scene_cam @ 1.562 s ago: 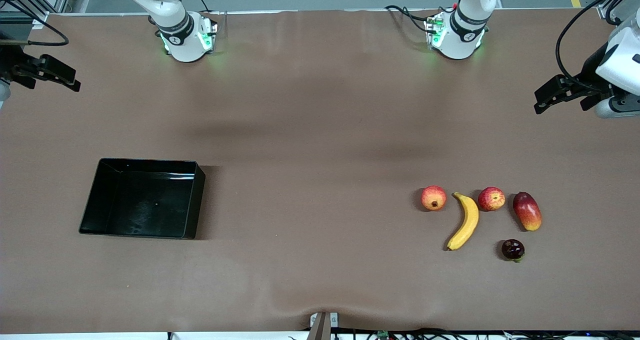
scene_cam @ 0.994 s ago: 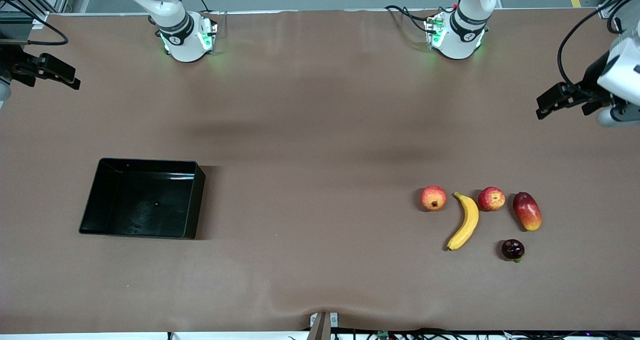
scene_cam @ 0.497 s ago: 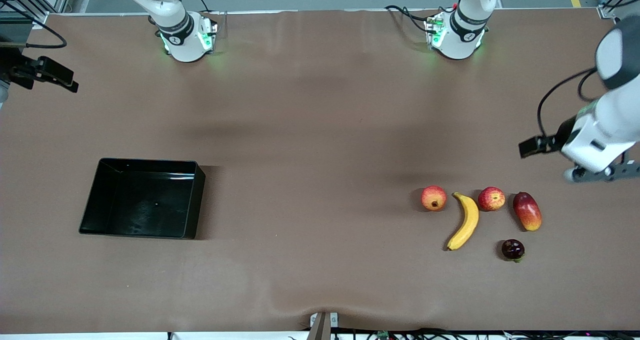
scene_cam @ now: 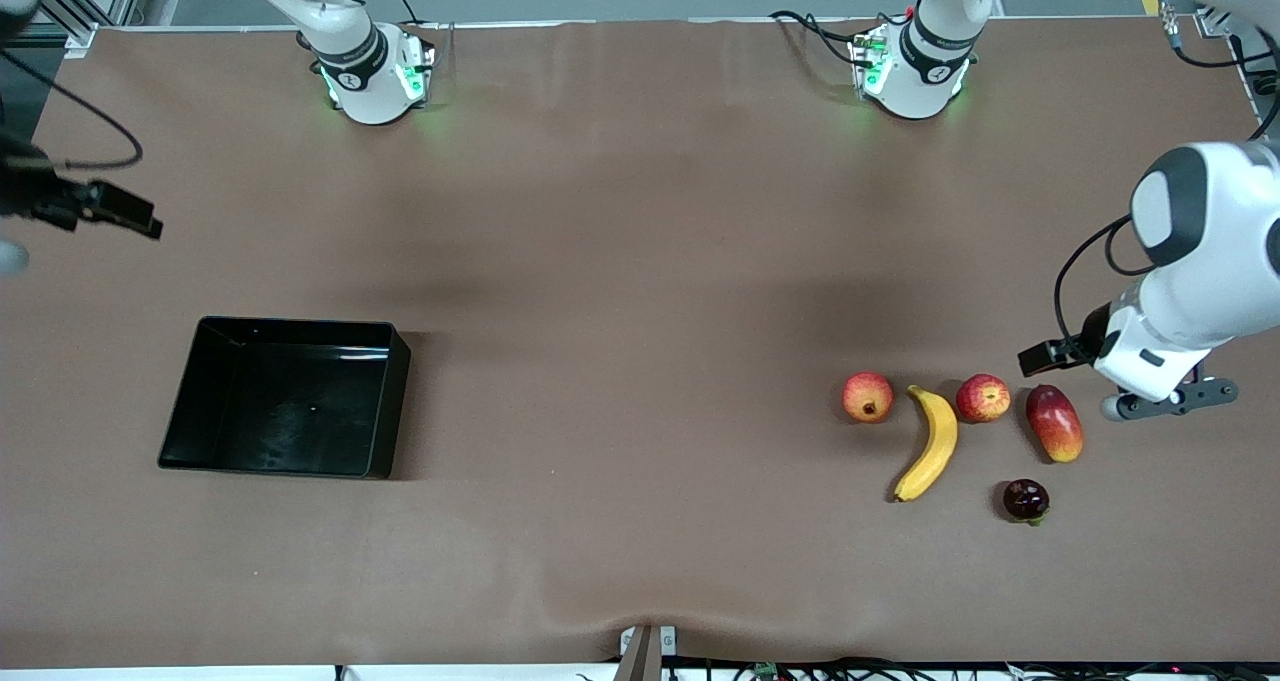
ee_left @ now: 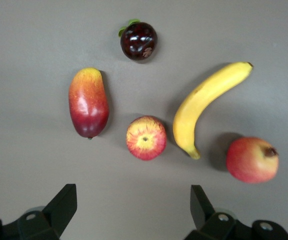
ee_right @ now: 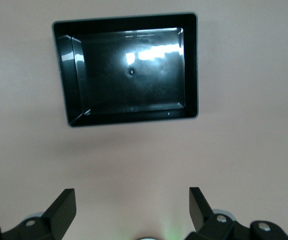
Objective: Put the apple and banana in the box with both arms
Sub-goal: 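Reach the left gripper to the apple while the right gripper reaches the box, then lower the left gripper and close it around the red-yellow apple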
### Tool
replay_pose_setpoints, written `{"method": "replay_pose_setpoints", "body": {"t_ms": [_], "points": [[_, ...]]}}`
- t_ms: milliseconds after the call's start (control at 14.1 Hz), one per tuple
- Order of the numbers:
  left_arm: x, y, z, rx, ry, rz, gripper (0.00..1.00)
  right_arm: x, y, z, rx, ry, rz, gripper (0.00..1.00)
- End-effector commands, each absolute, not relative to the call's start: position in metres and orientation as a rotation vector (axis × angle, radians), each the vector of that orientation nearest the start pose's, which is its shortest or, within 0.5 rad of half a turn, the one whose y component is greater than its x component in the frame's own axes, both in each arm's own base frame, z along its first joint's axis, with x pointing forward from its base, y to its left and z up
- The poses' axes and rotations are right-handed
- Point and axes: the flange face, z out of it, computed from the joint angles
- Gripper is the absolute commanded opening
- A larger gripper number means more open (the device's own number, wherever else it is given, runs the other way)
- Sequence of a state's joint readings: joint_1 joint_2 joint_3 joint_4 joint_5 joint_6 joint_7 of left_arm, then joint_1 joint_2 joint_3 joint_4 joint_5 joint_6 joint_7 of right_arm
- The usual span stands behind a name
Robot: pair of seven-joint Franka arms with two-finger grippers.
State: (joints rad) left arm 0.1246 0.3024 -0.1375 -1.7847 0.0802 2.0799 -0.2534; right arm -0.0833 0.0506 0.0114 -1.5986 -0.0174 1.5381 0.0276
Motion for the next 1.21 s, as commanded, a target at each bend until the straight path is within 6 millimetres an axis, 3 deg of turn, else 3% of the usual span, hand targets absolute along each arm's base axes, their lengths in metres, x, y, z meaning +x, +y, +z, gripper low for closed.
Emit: {"method": "replay_pose_setpoints", "body": {"t_ms": [0,284,639,923,1136], "points": [[0.632,-0.002,0.354,-3.08,-0.444,-0.044,1.0,0.582,-0.075,0.53,-3.15,0.115,0.196,1.0],[0.638,-0.001,0.309,-3.064,-0.606,-0.015,1.0,0.614,-0.107,0.445,-3.139,0.12,0.198,1.0],[0.641,0.014,0.267,-3.068,-0.654,-0.004,1.0,0.643,-0.116,0.352,-3.142,0.123,0.15,1.0],[0.641,0.014,0.245,-3.072,-0.661,0.012,1.0,0.654,-0.118,0.305,-3.161,0.114,-0.102,1.0],[0.642,0.014,0.232,-3.075,-0.664,0.017,1.0,0.652,-0.129,0.289,-3.162,0.138,-0.112,1.0]]}}
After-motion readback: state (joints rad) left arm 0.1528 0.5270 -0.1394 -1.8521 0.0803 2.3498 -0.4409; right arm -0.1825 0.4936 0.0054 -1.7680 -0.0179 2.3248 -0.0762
